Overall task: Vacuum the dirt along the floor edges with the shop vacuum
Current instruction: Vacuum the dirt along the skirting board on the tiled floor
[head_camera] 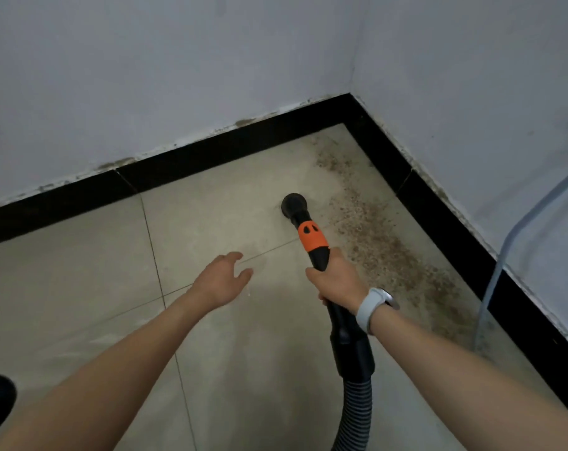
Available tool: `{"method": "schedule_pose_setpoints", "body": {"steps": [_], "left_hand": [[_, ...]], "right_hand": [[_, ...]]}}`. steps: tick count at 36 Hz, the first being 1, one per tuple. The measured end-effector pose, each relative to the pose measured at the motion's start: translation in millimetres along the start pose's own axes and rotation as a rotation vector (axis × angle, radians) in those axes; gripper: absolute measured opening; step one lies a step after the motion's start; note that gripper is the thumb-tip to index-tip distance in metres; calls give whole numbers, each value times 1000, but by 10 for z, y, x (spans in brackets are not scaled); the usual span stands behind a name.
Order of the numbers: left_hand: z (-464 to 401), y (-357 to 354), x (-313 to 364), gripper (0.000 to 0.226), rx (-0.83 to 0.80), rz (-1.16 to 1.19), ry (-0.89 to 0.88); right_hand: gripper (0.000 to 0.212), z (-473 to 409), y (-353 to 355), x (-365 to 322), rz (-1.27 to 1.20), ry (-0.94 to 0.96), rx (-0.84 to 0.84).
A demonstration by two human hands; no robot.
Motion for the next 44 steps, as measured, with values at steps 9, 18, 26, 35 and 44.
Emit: {"method": "schedule_pose_setpoints", "body": {"steps": [9, 18, 26, 35, 44], "left_hand": [[-127, 109, 838, 69, -205, 754, 246], [-378, 526, 885, 76, -51, 610, 310], [-640, 1204, 1072, 72, -125, 268, 75], [-622, 544, 232, 74, -227, 387, 150], [-698, 190, 518, 77, -277, 505, -17]], "right_hand": [[17, 392, -280, -158, -388, 24, -266], [27, 514, -387, -481, -248, 72, -204], [18, 402, -752, -1228, -849, -75, -270], [17, 482, -1364, -884, -799, -219, -350], [15, 395, -1153, -596, -768, -247, -140]]}}
Point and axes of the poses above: each hand's wrist, its own z-axis away from the middle knuckle, its own y-axis out of the back of the hand, x = y × z, the point moved 2 cm from there along -z, towards the middle knuckle, and after that the axes turned 5 degrees about x, right-handed, at the moved point
